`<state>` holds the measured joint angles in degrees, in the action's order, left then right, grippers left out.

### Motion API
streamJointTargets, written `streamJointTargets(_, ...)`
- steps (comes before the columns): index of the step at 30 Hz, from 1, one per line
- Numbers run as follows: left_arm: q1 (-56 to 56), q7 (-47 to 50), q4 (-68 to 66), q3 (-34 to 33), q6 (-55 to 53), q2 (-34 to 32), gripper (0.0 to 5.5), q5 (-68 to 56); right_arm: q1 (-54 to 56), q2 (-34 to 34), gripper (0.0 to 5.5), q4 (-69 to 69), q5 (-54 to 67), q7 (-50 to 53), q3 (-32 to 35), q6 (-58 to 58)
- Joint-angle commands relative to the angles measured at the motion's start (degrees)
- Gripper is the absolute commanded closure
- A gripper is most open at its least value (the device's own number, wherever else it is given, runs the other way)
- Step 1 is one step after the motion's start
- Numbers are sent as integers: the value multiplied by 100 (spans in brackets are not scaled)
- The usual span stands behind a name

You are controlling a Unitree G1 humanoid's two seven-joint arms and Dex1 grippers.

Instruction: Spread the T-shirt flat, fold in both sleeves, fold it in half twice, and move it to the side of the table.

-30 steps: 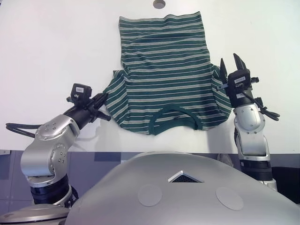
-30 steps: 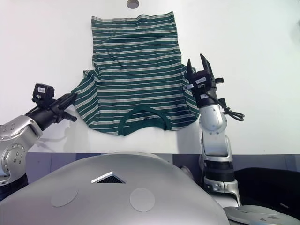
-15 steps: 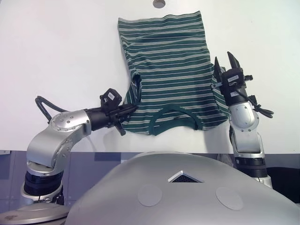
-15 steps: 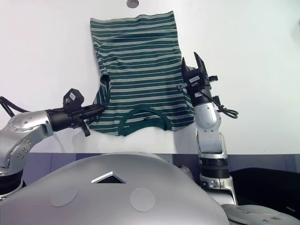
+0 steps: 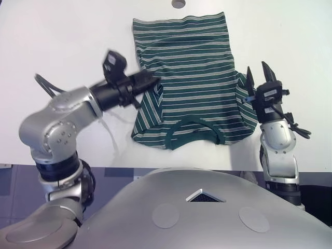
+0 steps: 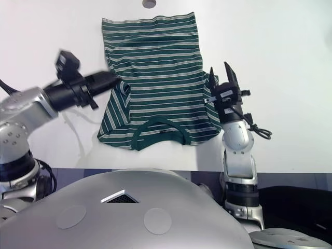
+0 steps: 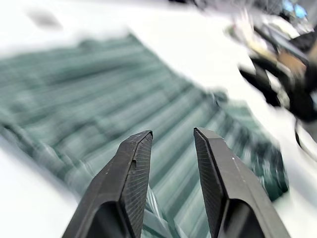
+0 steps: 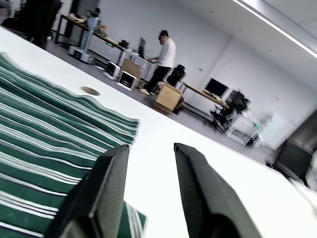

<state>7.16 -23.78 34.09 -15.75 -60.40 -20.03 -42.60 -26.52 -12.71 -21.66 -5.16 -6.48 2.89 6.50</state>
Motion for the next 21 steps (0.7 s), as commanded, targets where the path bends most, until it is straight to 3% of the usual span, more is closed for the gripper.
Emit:
streamJointTargets(1, 225, 821, -101, -368, 1045, 464, 394, 507, -607, 462, 302, -490, 535, 151, 94, -809)
streamJointTargets(3, 90, 1055, 24, -151, 1339, 723, 394, 625, -653, 732, 302, -465, 748, 328, 159, -1195)
streamJointTargets(8, 62, 1145, -66, 144, 1780, 757, 394, 792, -235, 1034, 214, -352, 1465, 630, 778, -2133)
streamJointTargets(11, -37, 1193, -85, 183, 1921, 761, 394, 850, -55, 1004, 214, -272, 1797, 621, 1016, -2652)
streamJointTargets(16, -170, 1344, -32, 337, 2022, 856, 394, 854, 188, 1034, 214, -216, 1994, 642, 875, -3651)
streamJointTargets(21, -79, 1300, -208, 332, 2075, 744, 394, 832, 96, 1314, 330, -280, 2011, 744, 809, -3804)
